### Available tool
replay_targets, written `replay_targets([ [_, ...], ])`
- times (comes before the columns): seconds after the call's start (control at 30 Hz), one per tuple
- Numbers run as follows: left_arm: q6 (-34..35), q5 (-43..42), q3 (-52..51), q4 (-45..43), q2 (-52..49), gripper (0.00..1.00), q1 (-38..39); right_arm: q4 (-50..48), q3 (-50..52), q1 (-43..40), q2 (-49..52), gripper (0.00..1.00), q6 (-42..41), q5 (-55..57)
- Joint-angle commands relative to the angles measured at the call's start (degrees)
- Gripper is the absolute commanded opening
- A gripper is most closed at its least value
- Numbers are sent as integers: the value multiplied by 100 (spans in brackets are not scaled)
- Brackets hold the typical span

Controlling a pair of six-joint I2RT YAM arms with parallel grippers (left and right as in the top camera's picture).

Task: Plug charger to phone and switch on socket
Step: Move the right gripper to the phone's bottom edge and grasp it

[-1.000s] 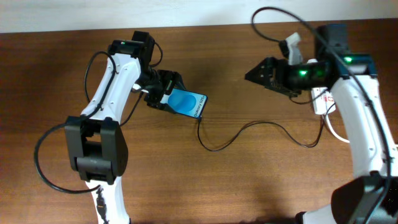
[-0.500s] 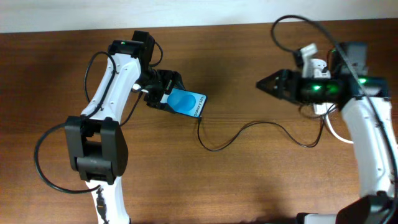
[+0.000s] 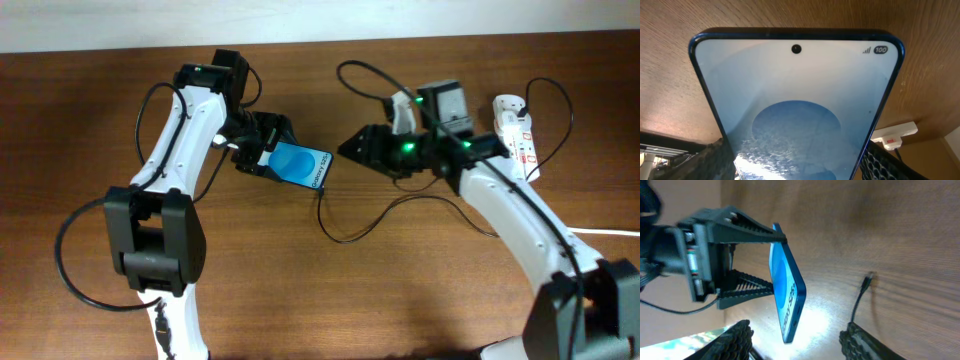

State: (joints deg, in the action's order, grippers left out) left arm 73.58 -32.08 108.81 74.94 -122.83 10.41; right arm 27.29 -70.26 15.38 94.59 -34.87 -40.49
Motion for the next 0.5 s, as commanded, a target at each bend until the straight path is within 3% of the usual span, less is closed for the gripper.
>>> replay_targets([
  [0.0, 81, -66, 140, 11, 4, 0, -31, -225, 24, 302, 295, 56, -457, 74],
  [0.13, 81, -68, 140, 11, 4, 0, -28, -452, 24, 568, 605, 47, -800, 105],
  [0.47, 81, -157, 140, 11, 4, 0, -28, -1043, 24, 1110, 680, 46, -1099, 844],
])
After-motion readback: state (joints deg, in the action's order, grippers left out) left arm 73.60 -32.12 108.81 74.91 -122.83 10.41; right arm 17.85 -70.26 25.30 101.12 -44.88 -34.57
